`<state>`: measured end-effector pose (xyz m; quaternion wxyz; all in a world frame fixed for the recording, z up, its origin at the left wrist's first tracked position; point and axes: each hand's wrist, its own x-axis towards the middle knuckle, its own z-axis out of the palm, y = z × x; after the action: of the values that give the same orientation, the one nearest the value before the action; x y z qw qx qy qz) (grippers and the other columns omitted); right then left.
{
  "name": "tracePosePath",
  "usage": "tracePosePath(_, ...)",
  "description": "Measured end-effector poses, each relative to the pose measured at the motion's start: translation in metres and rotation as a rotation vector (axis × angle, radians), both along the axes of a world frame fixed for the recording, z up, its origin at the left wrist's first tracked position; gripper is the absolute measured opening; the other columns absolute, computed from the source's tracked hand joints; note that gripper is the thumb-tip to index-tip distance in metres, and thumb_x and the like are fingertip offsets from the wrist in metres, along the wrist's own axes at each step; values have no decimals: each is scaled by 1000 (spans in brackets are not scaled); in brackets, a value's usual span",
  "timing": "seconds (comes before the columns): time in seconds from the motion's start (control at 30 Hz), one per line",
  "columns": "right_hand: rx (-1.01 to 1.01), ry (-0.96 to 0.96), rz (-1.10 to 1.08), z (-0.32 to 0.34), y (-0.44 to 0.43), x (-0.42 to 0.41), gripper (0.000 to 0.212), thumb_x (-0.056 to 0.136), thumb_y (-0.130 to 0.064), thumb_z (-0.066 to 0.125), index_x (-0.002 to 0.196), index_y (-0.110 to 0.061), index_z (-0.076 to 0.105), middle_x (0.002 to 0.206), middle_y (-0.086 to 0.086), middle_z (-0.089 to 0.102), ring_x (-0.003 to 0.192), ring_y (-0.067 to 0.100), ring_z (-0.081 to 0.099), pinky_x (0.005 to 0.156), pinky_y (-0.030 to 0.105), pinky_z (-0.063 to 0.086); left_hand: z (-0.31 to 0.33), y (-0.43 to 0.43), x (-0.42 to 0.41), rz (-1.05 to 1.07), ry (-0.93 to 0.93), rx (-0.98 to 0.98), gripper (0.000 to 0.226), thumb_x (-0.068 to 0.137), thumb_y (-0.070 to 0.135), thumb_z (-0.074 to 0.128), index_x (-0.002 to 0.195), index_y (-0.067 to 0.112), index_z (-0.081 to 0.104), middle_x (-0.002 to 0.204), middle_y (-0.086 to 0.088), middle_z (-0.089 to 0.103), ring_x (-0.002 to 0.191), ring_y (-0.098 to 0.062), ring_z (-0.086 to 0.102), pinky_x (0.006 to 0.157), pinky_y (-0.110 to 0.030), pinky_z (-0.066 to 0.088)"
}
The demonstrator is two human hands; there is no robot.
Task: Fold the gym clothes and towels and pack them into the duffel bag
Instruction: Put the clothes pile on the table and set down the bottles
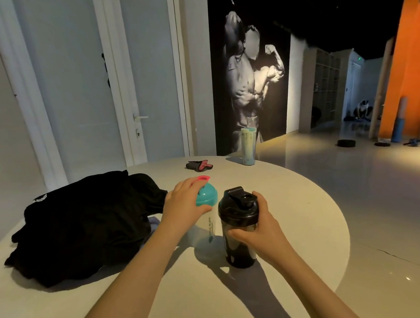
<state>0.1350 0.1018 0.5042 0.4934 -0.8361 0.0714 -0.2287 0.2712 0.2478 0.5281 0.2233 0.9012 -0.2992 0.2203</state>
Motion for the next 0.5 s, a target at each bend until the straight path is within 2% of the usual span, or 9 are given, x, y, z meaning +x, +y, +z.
tracePosePath(0.1,-39,43,29,2,1,25,102,69,-19,81,144,-31,13,142,-4,42,127,18,44,100,33,43,3,4,29,105,-15,11,71,80,42,71,141,30,35,138,7,39,124,-14,38,104,-35,35)
tracePosePath(0.3,-72,41,60,-1,3,87,104,68,-18,82,144,-32,12,143,-5,40,128,19,43,101,34,43,8,6,90,118,18,50,71,83,39,69,143,31,33,138,6,40,123,-17,40,102,-39,41)
tracePosePath(0.43,-76,6,76,-3,5,131,104,69,-17,82,145,-30,13,143,-5,41,128,18,44,99,32,44,11,4,127,75,27,48,52,95,35,50,144,32,32,139,6,40,122,-15,40,98,-39,43)
tracePosePath(0.5,-74,-13,86,-5,5,151,101,69,-16,82,143,-30,15,141,-5,43,127,18,45,98,32,45,11,4,144,67,32,43,49,97,29,47,144,31,34,140,5,40,123,-15,40,99,-38,43)
